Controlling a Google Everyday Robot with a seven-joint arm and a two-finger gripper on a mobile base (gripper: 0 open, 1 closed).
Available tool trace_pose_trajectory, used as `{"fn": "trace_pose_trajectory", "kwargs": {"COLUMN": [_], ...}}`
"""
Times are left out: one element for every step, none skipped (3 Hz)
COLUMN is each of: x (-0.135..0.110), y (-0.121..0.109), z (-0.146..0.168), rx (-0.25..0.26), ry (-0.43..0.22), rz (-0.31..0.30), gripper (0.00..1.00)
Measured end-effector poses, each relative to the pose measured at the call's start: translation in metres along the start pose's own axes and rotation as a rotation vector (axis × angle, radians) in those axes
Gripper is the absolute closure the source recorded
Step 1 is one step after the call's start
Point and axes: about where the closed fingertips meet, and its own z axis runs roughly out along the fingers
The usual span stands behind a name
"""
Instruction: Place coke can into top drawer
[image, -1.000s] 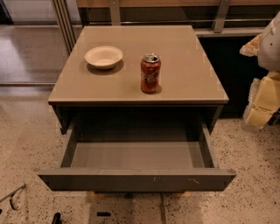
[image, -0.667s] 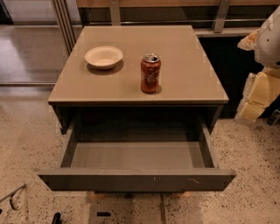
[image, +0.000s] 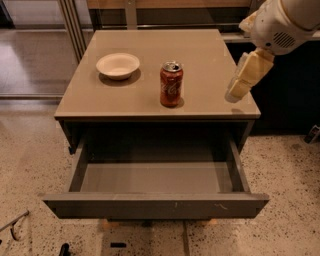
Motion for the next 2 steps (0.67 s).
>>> {"fn": "trace_pose_trajectory", "kwargs": {"x": [-0.0273,-0.0232], "y": [-0.0289,-0.0264], "z": [0.0352,0.0411], "rx": [-0.018,-0.031], "ry": [-0.067,-0.068], "rz": [0.001,0.008], "gripper": [0.0,0.0]}}
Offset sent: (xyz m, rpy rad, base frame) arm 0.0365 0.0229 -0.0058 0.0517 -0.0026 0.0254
